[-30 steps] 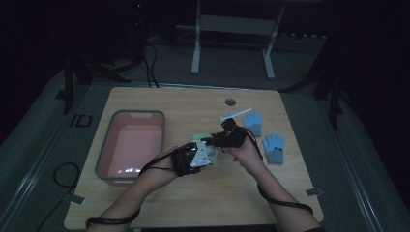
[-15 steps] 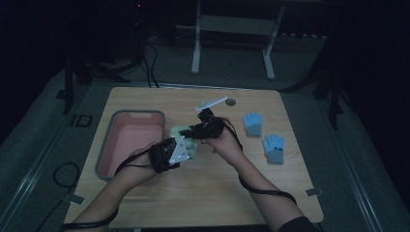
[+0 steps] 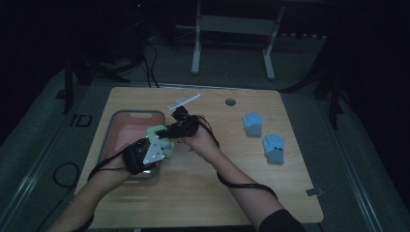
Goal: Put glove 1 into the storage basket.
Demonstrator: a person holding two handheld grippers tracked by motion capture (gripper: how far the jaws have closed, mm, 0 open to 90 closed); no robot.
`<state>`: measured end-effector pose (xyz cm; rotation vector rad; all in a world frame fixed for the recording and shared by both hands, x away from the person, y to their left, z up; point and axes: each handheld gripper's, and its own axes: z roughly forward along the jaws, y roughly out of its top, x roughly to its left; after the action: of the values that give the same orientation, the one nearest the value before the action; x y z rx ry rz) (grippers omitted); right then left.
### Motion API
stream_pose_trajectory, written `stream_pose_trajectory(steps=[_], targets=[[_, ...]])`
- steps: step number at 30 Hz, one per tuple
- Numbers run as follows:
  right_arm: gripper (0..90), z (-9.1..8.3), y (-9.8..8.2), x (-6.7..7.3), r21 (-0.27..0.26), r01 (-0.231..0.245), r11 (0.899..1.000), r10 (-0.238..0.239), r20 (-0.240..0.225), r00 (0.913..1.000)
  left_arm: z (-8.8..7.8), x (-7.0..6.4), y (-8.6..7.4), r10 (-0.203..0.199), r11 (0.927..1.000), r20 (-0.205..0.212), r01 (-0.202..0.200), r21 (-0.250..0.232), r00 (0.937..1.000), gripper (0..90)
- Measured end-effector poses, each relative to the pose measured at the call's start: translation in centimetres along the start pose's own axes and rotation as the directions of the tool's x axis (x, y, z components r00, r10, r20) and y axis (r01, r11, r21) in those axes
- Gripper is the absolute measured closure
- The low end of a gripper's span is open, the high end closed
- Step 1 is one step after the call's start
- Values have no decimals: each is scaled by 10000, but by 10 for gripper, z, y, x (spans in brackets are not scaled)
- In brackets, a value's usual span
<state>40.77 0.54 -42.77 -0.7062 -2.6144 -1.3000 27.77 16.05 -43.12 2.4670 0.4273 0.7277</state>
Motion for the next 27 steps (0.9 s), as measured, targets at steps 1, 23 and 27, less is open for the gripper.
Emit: stream_pose_trajectory(steps=[1,23,27], targets=[[714,9,4,4,24,72,10000,-72,-74,9999,-2,0,-5,-54,10000,-70,54,17,10000,782],[714,94,5,7,1223,-128,9924,145,-133,9998,15,8,-74,-517,9949,615,460,896,9968,780],[710,99,3,1,1477,-320,9885,307,111,9995,22,12,-75,-745,9929,874,658,990,9934,780]])
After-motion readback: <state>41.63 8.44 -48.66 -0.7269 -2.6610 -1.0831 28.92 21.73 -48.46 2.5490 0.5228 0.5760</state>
